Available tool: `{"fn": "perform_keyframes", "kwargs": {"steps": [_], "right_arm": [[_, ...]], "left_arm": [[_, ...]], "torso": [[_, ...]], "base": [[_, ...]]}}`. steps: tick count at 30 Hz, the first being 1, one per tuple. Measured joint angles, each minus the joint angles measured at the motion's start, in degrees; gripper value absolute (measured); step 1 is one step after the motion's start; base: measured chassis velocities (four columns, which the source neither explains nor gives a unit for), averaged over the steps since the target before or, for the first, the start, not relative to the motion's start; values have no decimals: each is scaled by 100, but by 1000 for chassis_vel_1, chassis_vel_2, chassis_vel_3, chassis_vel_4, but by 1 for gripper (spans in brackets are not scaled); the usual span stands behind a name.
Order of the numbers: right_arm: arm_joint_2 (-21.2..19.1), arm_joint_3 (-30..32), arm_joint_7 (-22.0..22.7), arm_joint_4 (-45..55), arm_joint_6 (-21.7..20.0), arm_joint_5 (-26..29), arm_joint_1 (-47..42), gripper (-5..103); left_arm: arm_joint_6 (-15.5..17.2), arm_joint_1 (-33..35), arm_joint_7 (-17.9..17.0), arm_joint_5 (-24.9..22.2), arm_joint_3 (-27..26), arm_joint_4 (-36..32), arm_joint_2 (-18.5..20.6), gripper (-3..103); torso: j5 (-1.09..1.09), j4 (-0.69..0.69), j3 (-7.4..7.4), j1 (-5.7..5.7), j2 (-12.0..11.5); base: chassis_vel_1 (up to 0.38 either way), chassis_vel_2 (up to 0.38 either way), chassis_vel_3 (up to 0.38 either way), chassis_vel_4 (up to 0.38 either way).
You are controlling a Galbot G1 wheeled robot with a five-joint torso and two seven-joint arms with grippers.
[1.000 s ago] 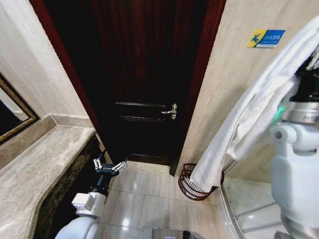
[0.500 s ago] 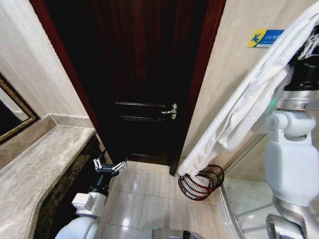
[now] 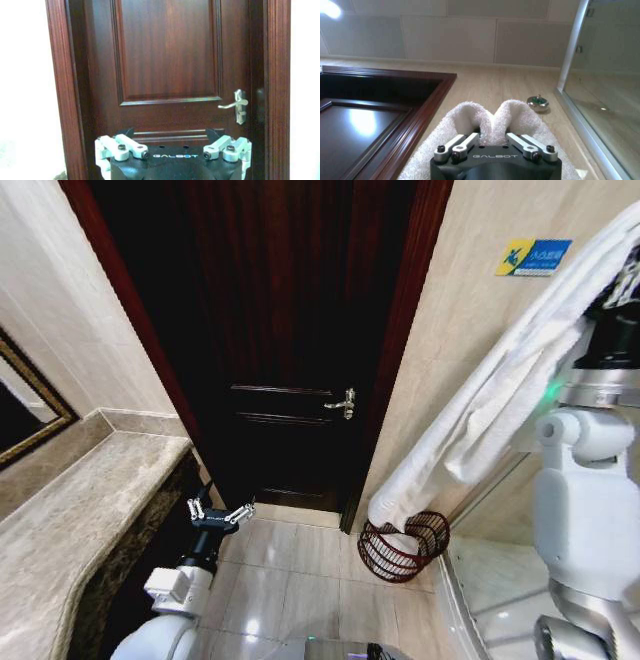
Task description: Discard the used towel into the hamper.
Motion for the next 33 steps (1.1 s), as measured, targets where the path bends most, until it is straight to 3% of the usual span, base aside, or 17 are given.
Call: {"fn": "perform_keyframes", "kwargs": {"steps": [15, 33], "right_arm": [[126, 190, -87, -150, 219, 4, -488, 11], [454, 55, -196, -528, 557, -413, -643, 11]], "left_arm": [[0, 0, 0, 0, 0, 0, 0, 93], [0, 0, 0, 0, 0, 0, 0, 93]], "torso": [[0, 0, 0, 0, 0], [0, 1, 0, 0, 0]], "base": [[0, 0, 0, 0], [0, 0, 0, 0]]}}
